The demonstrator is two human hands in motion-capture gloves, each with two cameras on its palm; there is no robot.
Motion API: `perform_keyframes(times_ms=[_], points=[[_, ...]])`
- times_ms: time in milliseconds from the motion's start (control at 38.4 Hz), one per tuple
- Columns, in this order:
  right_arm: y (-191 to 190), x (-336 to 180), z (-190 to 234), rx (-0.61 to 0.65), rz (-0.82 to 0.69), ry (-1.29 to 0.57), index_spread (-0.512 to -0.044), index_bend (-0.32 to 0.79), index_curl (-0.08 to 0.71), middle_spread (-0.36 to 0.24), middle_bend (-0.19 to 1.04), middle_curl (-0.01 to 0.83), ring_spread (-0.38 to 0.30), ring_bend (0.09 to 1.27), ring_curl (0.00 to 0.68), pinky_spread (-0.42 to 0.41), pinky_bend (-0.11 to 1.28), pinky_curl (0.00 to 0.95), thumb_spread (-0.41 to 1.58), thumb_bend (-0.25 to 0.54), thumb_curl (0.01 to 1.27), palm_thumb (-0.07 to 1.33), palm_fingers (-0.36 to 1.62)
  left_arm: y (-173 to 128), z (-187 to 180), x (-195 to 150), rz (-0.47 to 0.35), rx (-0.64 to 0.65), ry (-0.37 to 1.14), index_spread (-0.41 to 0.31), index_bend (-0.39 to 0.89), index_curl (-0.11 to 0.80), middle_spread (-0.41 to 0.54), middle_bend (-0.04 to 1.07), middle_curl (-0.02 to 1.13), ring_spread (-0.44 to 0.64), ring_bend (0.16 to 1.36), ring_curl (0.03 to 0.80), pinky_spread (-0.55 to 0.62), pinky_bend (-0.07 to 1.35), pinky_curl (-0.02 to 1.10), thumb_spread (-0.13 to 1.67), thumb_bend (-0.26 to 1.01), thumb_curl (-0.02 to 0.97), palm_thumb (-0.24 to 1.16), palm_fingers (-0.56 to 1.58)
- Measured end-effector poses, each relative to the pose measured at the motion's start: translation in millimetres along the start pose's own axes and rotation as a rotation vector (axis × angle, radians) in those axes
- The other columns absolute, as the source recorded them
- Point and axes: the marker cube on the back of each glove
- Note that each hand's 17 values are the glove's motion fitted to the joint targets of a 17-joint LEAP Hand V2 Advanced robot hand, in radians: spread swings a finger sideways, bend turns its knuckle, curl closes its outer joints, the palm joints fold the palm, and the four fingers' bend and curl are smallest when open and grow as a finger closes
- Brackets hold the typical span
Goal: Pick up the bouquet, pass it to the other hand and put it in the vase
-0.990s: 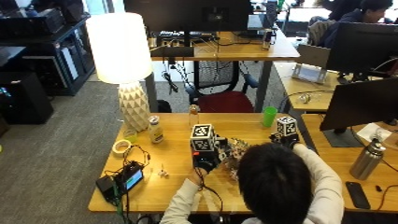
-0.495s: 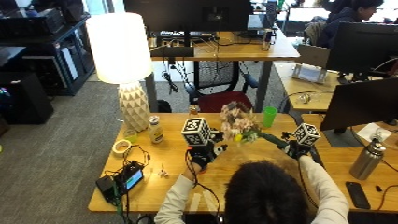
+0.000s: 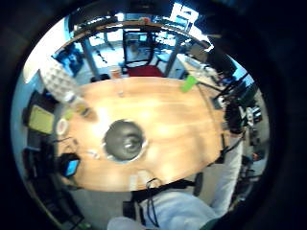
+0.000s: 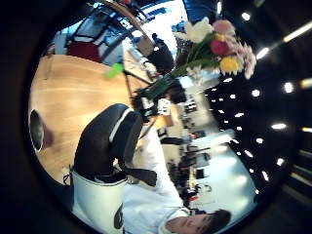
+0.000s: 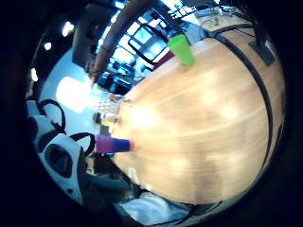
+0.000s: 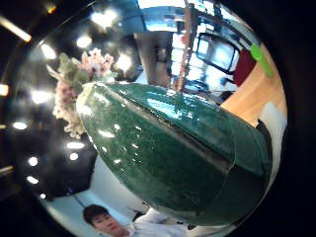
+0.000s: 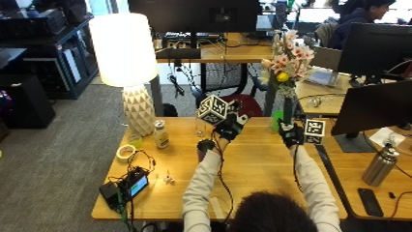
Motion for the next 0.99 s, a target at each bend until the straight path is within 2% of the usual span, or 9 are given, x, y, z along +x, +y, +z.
perform_keyframes(times_ms=[234, 547, 703, 729, 755, 781, 807, 885, 990], points=[[40, -71, 55, -0.097, -0.028, -0.353, -0.182, 0.62, 0.584, -0.137, 0.84, 0.638, -0.185, 1.01, 0.602, -0.228, 0.78, 0.562, 0.79, -0.025, 0.49, 1.03, 1.4, -36, 26, 41, 0.016, -0.103, 0.489, 0.014, 0.12, 0.387, 0.203, 0.16, 0.22, 0.34, 0.54, 0.293, 0.32, 0.4, 0.36, 1.08, -0.02, 0.268, 0.28, 0.26], [98, -81, 121, -0.207, -0.028, -0.473, -0.182, 0.61, 0.59, -0.135, 0.86, 0.638, -0.181, 1.02, 0.594, -0.226, 0.78, 0.569, 0.7, -0.024, 0.57, 1.01, 1.39, -34, 57, 64, 0.139, -0.194, 0.59, 0.037, 0.08, 0.306, 0.174, 0.2, 0.26, 0.22, 0.65, 0.319, 0.21, 0.48, 0.37, 0.95, -0.03, 0.289, 0.28, 0.32], [123, -92, 133, -0.228, -0.038, -0.475, -0.182, 0.61, 0.594, -0.135, 0.86, 0.637, -0.181, 1.03, 0.59, -0.226, 0.78, 0.57, 0.67, -0.023, 0.6, 1.01, 1.39, -32, 56, 65, 0.093, -0.113, 0.625, -0.021, 0.07, 0.266, 0.018, 0.21, 0.28, -0.02, 0.68, 0.312, -0.07, 0.6, 0.37, 0.91, -0.02, 0.301, 0.31, 0.7], [126, -93, 134, -0.23, -0.039, -0.479, -0.182, 0.61, 0.594, -0.135, 0.86, 0.636, -0.181, 1.03, 0.589, -0.226, 0.78, 0.57, 0.67, -0.023, 0.6, 1.01, 1.39, -35, 57, 62, 0.092, -0.087, 0.623, -0.079, 0.16, 0.292, -0.071, 0.27, 0.31, -0.11, 0.66, 0.312, -0.16, 0.63, 0.38, 0.91, 0.0, 0.311, 0.36, 0.98], [128, -94, 135, -0.233, -0.039, -0.485, -0.182, 0.61, 0.595, -0.135, 0.86, 0.636, -0.18, 1.03, 0.588, -0.225, 0.78, 0.571, 0.67, -0.023, 0.6, 1.01, 1.39, -36, 57, 59, 0.09, -0.062, 0.617, -0.101, 0.16, 0.29, -0.098, 0.25, 0.28, -0.16, 0.65, 0.294, -0.2, 0.61, 0.36, 0.91, 0.0, 0.317, 0.38, 1.05], [130, -95, 137, -0.238, -0.038, -0.49, -0.182, 0.61, 0.595, -0.135, 0.86, 0.636, -0.18, 1.03, 0.588, -0.225, 0.78, 0.571, 0.66, -0.023, 0.61, 1.01, 1.39, -36, 57, 58, 0.087, -0.037, 0.607, -0.095, 0.11, 0.279, -0.097, 0.22, 0.28, -0.15, 0.62, 0.287, -0.2, 0.59, 0.35, 0.91, -0.02, 0.313, 0.36, 0.93], [132, -94, 139, -0.245, -0.039, -0.494, -0.182, 0.61, 0.596, -0.134, 0.86, 0.636, -0.18, 1.03, 0.587, -0.225, 0.78, 0.571, 0.66, -0.024, 0.61, 1.01, 1.39, -36, 56, 56, 0.084, -0.007, 0.593, -0.143, 0.18, 0.307, -0.162, 0.32, 0.34, -0.22, 0.63, 0.316, -0.27, 0.62, 0.38, 0.91, 0.01, 0.325, 0.42, 1.22], [137, -89, 148, -0.271, -0.049, -0.489, -0.182, 0.61, 0.597, -0.134, 0.86, 0.635, -0.18, 1.03, 0.586, -0.225, 0.79, 0.571, 0.66, -0.024, 0.62, 1.01, 1.39, -35, 54, 49, 0.077, 0.104, 0.541, -0.221, 0.31, 0.362, -0.247, 0.51, 0.41, -0.29, 0.65, 0.349, -0.34, 0.54, 0.38, 0.89, 0.05, 0.368, 0.55, 1.52], [148, -91, 153, -0.336, -0.064, -0.48, -0.183, 0.6, 0.599, -0.135, 0.86, 0.634, -0.18, 1.03, 0.584, -0.225, 0.79, 0.572, 0.64, -0.029, 0.64, 1.0, 1.38, -28, 46, 46, 0.061, 0.176, 0.488, -0.275, 0.4, 0.414, -0.296, 0.6, 0.46, -0.34, 0.71, 0.388, -0.38, 0.53, 0.4, 0.71, 0.06, 0.447, 0.67, 1.52]])
